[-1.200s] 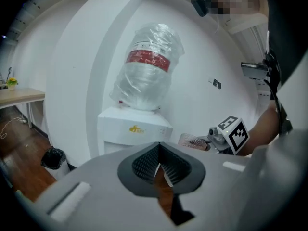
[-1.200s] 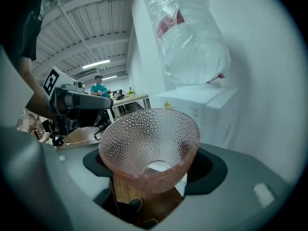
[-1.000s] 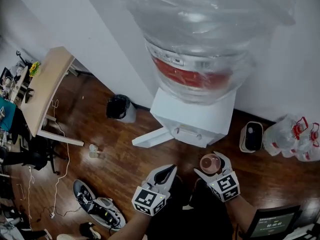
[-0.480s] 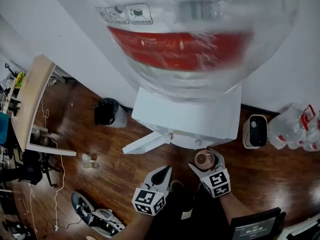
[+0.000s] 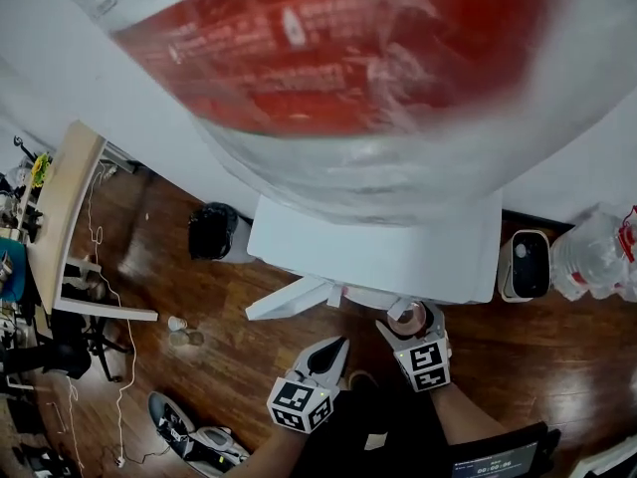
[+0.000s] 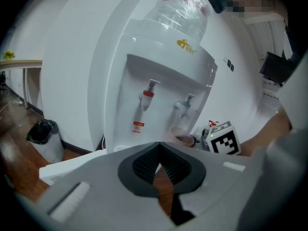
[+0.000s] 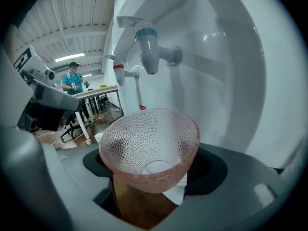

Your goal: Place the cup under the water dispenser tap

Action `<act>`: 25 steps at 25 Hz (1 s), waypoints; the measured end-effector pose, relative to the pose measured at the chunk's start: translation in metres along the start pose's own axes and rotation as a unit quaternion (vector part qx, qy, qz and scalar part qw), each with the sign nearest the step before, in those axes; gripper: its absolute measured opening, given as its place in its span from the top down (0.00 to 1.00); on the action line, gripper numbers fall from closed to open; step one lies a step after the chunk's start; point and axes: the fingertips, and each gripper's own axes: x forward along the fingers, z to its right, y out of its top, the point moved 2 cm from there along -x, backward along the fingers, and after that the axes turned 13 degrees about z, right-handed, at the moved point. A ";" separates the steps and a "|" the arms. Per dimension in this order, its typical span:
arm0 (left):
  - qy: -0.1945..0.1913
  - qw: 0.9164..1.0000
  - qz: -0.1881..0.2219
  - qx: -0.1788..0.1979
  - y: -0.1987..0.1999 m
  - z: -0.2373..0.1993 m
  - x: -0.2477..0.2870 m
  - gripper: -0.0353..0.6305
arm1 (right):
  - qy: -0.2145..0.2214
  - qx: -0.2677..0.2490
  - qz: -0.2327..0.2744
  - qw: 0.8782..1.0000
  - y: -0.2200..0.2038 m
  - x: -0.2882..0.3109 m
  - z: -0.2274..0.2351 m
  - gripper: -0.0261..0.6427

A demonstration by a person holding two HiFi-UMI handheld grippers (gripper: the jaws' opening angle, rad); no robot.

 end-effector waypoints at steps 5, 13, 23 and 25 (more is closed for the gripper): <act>0.011 1.000 0.010 0.008 0.003 -0.009 -0.007 0.90 | -0.012 -0.018 0.009 1.000 -0.004 0.011 0.004 0.37; -0.003 1.000 0.005 -0.001 -0.002 -0.008 -0.010 0.90 | -0.094 -0.001 0.018 0.995 -0.011 0.021 0.016 0.37; -0.020 1.000 -0.006 -0.015 0.000 -0.008 -0.028 0.90 | -0.180 0.046 0.010 0.983 -0.021 0.024 0.027 0.37; -0.016 1.000 -0.005 -0.016 0.001 -0.010 -0.033 0.90 | -0.186 0.050 0.005 0.981 -0.025 0.026 0.030 0.37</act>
